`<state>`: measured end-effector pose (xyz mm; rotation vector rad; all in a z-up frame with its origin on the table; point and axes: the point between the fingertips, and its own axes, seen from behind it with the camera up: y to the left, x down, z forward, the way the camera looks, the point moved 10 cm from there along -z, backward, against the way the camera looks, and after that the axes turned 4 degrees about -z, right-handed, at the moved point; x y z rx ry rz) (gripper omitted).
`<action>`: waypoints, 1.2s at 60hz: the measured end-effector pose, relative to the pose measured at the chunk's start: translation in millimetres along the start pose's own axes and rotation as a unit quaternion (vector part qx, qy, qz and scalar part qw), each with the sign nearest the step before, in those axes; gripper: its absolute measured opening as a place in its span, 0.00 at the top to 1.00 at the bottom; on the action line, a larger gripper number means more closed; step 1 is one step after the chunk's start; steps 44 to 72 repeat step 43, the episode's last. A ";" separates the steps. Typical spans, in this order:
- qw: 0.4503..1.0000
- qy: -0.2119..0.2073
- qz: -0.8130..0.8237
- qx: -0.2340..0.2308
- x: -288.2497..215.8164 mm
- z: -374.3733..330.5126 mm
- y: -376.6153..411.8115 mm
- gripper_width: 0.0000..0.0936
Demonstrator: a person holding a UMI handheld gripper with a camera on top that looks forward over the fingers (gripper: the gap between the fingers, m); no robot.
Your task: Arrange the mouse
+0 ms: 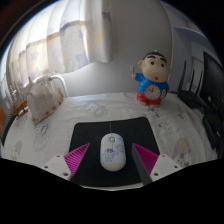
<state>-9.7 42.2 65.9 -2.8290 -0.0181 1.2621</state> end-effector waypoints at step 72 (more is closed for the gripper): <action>0.998 0.001 -0.032 0.049 0.2 -258.9 -17.3 0.09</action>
